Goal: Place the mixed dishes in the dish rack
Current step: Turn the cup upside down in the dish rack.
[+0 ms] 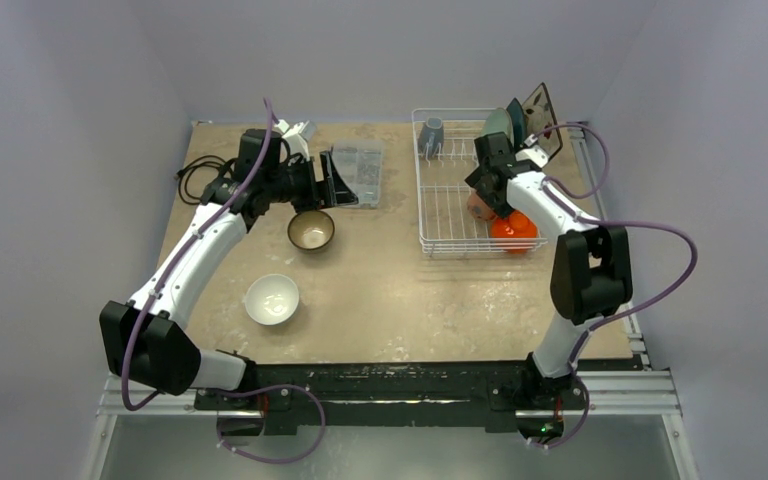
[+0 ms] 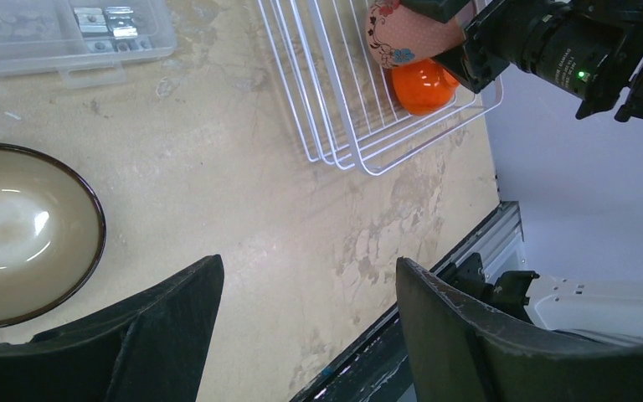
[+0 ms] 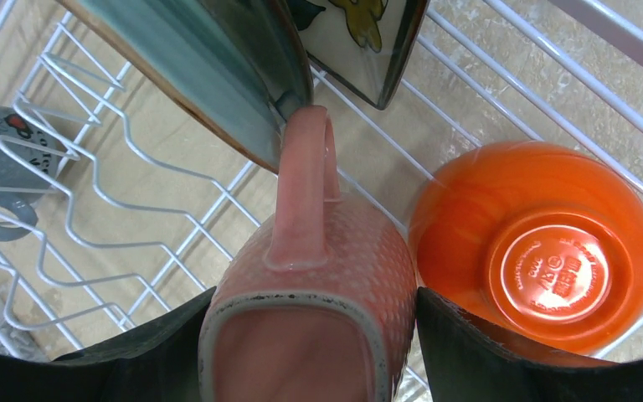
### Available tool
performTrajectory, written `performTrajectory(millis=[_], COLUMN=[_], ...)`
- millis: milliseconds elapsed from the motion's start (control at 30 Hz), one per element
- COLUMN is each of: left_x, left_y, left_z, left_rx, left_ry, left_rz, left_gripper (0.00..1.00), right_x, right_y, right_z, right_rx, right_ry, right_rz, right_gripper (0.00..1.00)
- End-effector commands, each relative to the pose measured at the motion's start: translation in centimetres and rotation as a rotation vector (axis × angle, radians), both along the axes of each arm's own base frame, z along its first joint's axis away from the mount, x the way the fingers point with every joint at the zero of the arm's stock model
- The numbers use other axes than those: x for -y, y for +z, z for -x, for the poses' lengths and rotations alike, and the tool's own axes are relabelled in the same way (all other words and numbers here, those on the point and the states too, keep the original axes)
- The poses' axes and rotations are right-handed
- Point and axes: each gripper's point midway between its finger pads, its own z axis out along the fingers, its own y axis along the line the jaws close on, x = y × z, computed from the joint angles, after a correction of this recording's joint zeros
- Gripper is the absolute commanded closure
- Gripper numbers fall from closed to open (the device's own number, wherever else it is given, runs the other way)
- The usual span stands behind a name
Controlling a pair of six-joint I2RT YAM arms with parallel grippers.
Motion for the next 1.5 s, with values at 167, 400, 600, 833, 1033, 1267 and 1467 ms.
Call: performTrajectory(millis=[167,400,600,833,1033,1267,1467], left_x=[0.4,0.5,0.6,0.6,0.6,0.6,0.3], left_y=[1.8,1.8,1.8,1.7,1.5,1.3,0.7], left_z=[-0.3,-0.2,-0.2,-0.2,-0.3,-0.3,-0.6], left_rx=[0.047,0.044,0.042,0.04,0.036,0.032,0.022], left_ry=[-0.028,-0.034,-0.036,-0.038,-0.038,-0.039,-0.033], left_rz=[0.024,0.03,0.035,0.033,0.032,0.029,0.004], left_gripper=[0.26,0.26,0.26,0.26,0.26,0.26,0.26], right_x=[0.9,1.7,2.3,2.5,2.5,2.2,1.6], right_y=[3.0,1.8,1.8,2.3,4.5,7.2,9.2], right_z=[-3.5,-3.8,-4.0,-4.3,-3.1,-0.5,2.5], right_rx=[0.142,0.117,0.121,0.118,0.169,0.211,0.243], right_ry=[-0.075,-0.118,-0.131,-0.096,-0.018,0.092,0.205], right_rz=[0.027,0.06,0.095,0.136,0.15,0.178,0.22], right_gripper=[1.0,0.9,0.8,0.47,0.16,0.01,0.01])
